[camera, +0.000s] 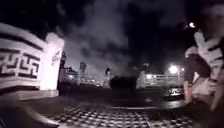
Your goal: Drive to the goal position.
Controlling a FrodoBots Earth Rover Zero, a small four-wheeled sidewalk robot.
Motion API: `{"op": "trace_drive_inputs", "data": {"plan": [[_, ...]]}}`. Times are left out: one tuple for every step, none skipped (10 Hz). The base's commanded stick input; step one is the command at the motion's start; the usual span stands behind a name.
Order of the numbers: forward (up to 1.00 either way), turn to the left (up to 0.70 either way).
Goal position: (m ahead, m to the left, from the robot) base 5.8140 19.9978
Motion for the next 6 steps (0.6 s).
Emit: {"op": "trace_drive_inputs", "data": {"plan": [[0.45, 0.0], [0.45, 0.0], [0.45, 0.0], [0.45, 0.0], [0.45, 0.0], [0.45, 0.0]]}}
